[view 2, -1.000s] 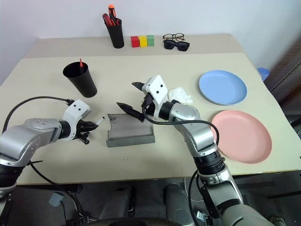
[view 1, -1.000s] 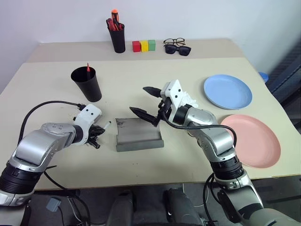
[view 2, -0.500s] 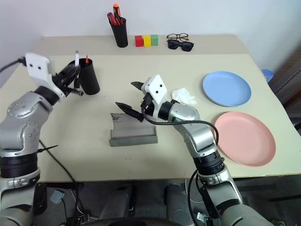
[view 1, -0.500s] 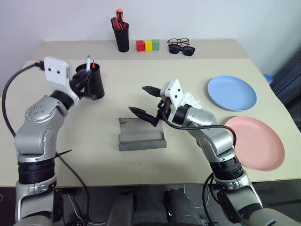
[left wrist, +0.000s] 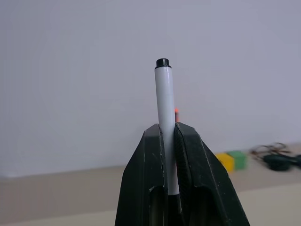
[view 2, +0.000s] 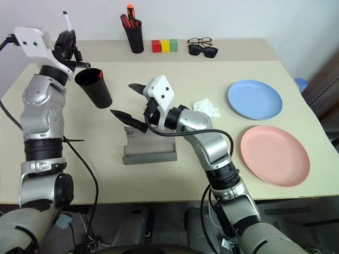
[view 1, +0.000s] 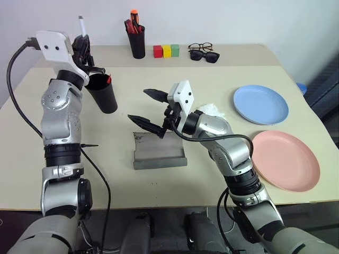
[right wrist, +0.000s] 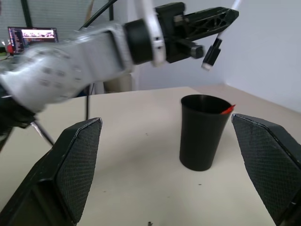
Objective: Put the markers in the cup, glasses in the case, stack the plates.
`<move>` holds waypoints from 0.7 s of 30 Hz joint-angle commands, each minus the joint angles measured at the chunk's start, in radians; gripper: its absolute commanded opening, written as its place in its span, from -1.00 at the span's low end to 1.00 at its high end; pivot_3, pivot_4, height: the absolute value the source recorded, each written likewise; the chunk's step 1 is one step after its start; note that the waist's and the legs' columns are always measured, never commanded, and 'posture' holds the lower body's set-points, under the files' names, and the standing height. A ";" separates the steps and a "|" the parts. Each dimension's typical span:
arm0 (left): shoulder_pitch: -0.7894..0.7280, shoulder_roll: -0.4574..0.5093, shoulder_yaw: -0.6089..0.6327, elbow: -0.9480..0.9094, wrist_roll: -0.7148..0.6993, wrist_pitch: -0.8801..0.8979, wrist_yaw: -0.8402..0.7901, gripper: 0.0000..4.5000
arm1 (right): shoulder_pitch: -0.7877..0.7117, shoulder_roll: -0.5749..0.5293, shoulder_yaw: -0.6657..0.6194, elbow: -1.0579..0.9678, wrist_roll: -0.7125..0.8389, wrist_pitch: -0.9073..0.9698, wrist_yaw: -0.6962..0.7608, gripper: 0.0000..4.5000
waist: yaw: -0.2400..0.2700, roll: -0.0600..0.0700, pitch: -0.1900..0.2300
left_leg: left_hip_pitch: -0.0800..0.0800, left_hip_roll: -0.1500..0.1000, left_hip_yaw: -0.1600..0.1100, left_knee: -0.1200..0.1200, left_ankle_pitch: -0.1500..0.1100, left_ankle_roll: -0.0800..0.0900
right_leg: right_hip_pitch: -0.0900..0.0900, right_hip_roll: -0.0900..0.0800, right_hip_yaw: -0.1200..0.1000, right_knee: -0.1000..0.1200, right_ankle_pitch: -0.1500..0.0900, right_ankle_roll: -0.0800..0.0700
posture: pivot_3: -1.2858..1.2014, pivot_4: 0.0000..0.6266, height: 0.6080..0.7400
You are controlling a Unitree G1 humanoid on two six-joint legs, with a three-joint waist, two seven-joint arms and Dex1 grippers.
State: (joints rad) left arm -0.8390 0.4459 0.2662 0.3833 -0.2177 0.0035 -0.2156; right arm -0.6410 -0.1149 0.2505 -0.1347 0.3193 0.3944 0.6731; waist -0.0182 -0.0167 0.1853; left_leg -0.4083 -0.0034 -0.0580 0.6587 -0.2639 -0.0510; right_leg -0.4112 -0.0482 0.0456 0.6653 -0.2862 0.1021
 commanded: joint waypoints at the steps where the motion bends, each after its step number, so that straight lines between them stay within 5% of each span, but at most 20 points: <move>1: -0.015 -0.007 -0.003 0.110 0.047 -0.130 0.019 -0.98 | 0.003 0.016 0.006 -0.058 0.006 -0.009 -0.010 1.00 | 0.000 0.000 0.000 | 0.000 0.000 0.000 0.000 0.000 0.000 | 0.000 0.000 0.000 0.000 0.000 0.000 | 0.03 -0.52 1.00; 12: 0.013 -0.029 -0.009 0.273 0.053 -0.243 -0.007 -0.98 | 0.010 0.018 0.002 -0.086 0.011 0.007 -0.035 1.00 | 0.000 0.000 0.000 | 0.000 0.000 0.000 0.000 0.000 0.000 | 0.000 0.000 0.000 0.000 0.000 0.000 | 0.03 -0.52 1.00; 13: 0.015 -0.032 -0.008 0.278 0.051 -0.245 -0.007 -0.65 | 0.010 0.018 0.002 -0.086 0.011 0.008 -0.034 1.00 | 0.000 0.000 0.000 | 0.000 0.000 0.000 0.000 0.000 0.000 | 0.000 0.000 0.000 0.000 0.000 0.000 | 0.03 -0.52 1.00; 18: 0.032 -0.039 -0.002 0.271 0.048 -0.254 0.007 0.31 | 0.003 0.022 0.003 -0.081 0.013 0.008 -0.032 1.00 | 0.000 0.000 0.000 | 0.000 0.000 0.000 0.000 0.000 0.000 | 0.000 0.000 0.000 0.000 0.000 0.000 | 0.03 -0.52 1.00; 21: 0.047 -0.040 0.016 0.219 0.016 -0.240 -0.004 0.31 | 0.000 0.021 0.003 -0.080 0.013 0.009 -0.031 1.00 | -0.002 0.000 0.000 | 0.000 0.000 0.000 0.000 0.000 0.000 | 0.000 0.000 0.000 0.000 0.000 0.000 | 0.03 -0.52 1.00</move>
State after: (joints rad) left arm -0.7852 0.3998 0.2549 0.6691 -0.1757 -0.2247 -0.2152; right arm -0.6285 -0.1028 0.2570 -0.1732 0.3204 0.4080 0.6424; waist -0.0201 -0.0168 0.1854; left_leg -0.4087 -0.0033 -0.0586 0.6590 -0.2640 -0.0510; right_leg -0.4113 -0.0478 0.0455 0.6657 -0.2862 0.1021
